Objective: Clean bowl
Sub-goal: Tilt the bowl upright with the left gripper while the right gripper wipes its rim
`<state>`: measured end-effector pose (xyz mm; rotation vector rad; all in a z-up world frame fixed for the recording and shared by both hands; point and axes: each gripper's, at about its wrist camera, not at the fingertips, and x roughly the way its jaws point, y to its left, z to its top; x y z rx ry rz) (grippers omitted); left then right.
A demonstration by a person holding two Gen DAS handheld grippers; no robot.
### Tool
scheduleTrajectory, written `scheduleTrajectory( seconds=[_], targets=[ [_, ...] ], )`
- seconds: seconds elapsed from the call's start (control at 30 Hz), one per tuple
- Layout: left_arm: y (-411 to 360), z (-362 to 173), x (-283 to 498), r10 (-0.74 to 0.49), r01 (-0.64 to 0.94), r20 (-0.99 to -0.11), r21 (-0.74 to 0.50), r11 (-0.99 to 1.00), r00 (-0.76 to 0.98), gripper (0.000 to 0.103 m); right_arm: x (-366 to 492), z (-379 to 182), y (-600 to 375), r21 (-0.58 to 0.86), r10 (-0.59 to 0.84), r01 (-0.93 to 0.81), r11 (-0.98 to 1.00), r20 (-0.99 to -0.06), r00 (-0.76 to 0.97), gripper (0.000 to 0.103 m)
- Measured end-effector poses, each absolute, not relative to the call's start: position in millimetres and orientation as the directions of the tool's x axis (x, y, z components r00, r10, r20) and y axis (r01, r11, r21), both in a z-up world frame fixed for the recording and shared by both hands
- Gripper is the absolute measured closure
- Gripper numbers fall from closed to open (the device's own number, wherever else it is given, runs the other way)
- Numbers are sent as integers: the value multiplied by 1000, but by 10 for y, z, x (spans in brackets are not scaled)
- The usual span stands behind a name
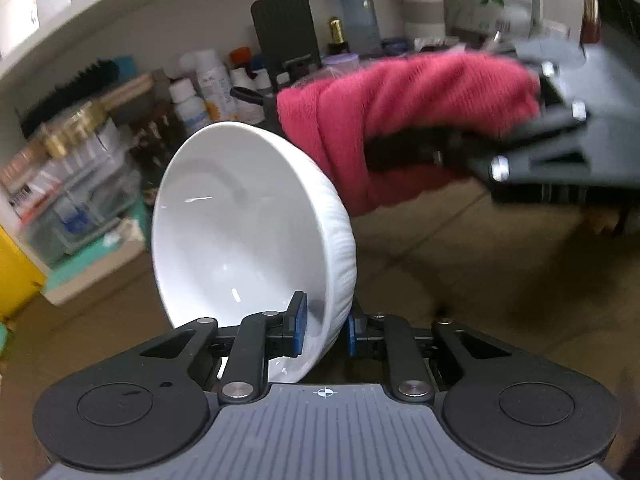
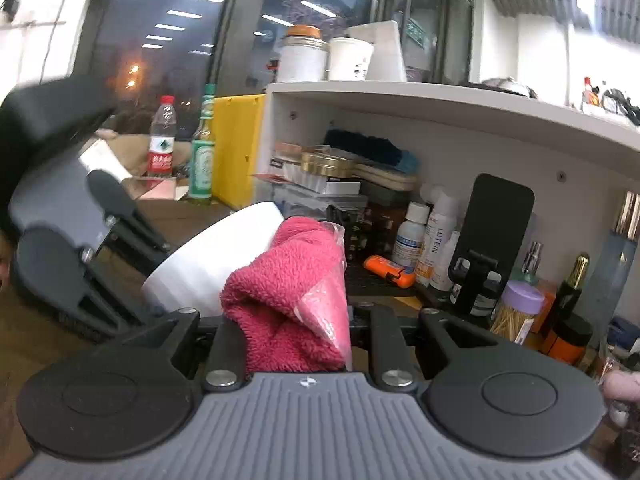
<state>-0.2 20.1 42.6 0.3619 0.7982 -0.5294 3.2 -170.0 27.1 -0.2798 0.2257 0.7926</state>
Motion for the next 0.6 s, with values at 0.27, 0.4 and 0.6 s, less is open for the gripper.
scheduleTrajectory(
  seconds=[0.27, 0.4, 0.6],
  targets=[
    [-12, 531, -380, -484, 695, -738, -29, 719, 470, 83, -599, 246, -1907, -227, 742, -818, 529, -346, 575, 79],
    [-95, 511, -488, -474, 701, -736, 1, 713, 483, 83, -1013, 311, -2209, -221, 795, -871, 439, -355, 491, 80],
    [-161, 543, -510, -360, 661, -704, 207, 721, 612, 49, -851, 490, -2323, -205, 731, -779, 593, -270, 627, 80]
  ],
)
